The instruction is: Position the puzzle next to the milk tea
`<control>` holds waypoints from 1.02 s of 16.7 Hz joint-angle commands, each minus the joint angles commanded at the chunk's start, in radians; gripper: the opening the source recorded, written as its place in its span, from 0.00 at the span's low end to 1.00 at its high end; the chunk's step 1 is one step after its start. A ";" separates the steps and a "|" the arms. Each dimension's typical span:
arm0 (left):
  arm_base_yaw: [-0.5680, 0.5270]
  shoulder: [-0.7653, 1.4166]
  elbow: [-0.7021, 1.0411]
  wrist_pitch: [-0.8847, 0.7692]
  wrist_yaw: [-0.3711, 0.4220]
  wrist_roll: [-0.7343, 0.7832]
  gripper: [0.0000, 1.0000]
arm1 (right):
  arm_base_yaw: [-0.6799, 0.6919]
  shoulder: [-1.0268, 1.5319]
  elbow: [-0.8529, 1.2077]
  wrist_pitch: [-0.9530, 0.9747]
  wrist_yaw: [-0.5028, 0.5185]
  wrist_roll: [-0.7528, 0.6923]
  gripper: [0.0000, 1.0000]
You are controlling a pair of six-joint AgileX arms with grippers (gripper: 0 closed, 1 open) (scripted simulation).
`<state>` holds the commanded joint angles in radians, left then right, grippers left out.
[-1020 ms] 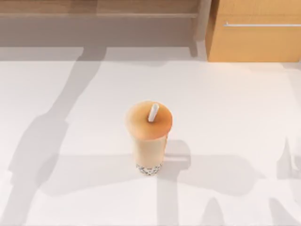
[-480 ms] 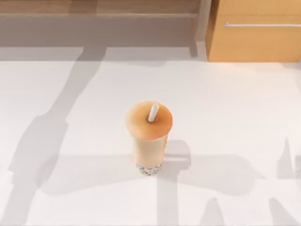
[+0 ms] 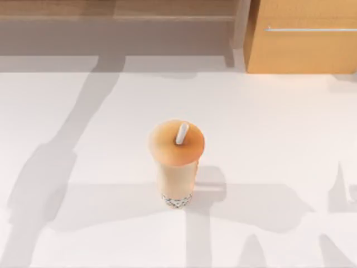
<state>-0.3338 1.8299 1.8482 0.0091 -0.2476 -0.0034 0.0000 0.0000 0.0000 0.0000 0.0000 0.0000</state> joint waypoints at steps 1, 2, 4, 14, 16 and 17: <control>-0.009 -0.034 -0.002 -0.038 0.016 -0.013 0.00 | 0.000 0.000 0.000 0.000 0.000 0.000 1.00; -0.018 -0.071 -0.008 -0.083 0.034 -0.029 0.00 | 0.000 0.000 0.000 0.000 0.000 0.000 1.00; -0.034 -0.140 -0.041 -0.199 0.072 -0.063 0.00 | 0.000 0.000 0.000 0.000 0.000 0.000 1.00; -0.036 -0.106 -0.488 -0.912 0.225 -0.295 0.00 | 0.000 0.000 0.000 0.000 0.000 0.000 1.00; -0.040 -0.084 -0.559 -1.002 0.242 -0.334 0.00 | 0.000 0.000 0.000 0.000 0.000 0.000 1.00; -0.044 -0.080 -0.584 -1.031 0.249 -0.349 0.00 | 0.000 0.000 0.000 0.000 0.000 0.000 1.00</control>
<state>-0.3775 1.7502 1.2642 -1.0223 0.0010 -0.3519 0.0000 0.0000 0.0000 0.0000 0.0000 0.0000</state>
